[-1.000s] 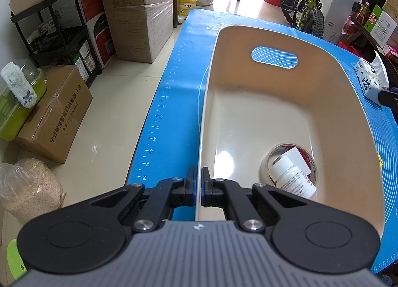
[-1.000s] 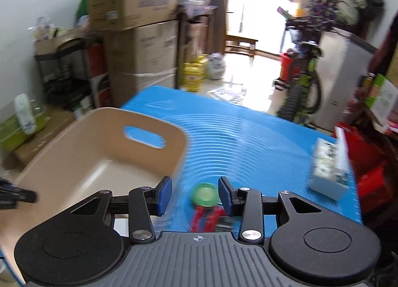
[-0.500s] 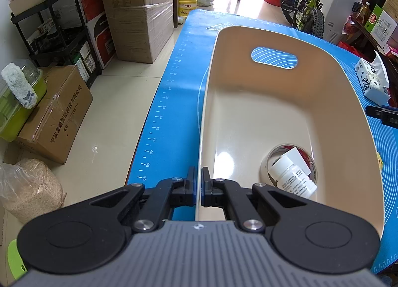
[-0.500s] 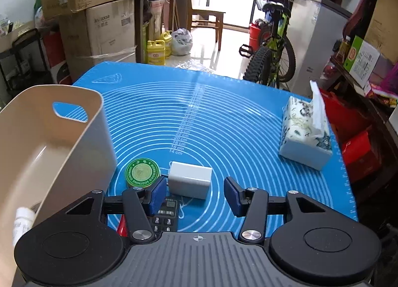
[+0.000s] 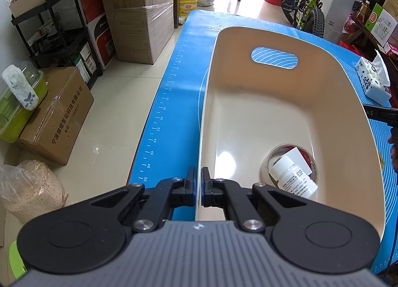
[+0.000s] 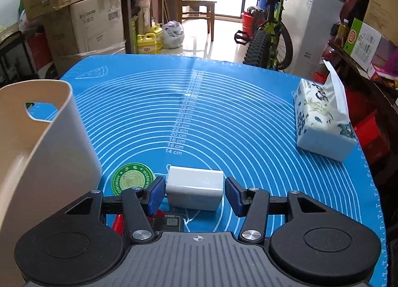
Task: Organize rigid objects
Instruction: 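Move the right tool to the white charger block and grasp it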
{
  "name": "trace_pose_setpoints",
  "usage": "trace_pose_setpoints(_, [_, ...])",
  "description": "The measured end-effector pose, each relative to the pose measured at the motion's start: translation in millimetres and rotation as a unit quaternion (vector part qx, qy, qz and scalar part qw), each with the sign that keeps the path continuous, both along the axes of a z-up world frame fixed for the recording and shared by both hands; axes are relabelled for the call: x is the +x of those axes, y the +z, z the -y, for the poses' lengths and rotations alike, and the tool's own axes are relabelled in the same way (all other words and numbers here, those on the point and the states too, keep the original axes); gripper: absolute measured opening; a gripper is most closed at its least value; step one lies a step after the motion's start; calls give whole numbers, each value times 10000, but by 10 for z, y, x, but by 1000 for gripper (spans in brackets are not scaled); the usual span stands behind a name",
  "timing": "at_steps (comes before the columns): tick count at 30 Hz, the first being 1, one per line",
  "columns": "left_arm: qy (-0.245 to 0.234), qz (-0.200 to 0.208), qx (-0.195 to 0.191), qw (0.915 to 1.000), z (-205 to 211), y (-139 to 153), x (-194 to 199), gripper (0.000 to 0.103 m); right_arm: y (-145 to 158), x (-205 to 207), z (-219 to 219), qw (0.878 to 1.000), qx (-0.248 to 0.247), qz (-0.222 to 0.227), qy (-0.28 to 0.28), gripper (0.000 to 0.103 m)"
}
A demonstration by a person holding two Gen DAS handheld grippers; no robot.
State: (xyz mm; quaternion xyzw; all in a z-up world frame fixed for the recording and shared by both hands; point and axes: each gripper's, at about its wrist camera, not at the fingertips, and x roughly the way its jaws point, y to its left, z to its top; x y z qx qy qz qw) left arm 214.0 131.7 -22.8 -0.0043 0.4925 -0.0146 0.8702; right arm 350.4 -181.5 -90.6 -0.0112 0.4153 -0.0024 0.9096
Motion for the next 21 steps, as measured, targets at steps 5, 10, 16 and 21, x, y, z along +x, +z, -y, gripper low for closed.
trace_pose_setpoints(5, [0, 1, 6, 10000, 1, -1, 0, 5, -58, 52, 11, 9999, 88, 1, -95, 62])
trace_pose_setpoints(10, [-4, -4, 34, 10000, 3, -11, -1, 5, -96, 82, 13, 9997, 190, 20, -155, 54])
trace_pose_setpoints(16, [4, -7, 25, 10000, 10, -11, 1, 5, -74, 1, -11, 9999, 47, 40, -128, 54])
trace_pose_setpoints(21, [6, -9, 24, 10000, 12, -8, 0, 5, 64, -110, 45, 9995, 96, 184, -232, 54])
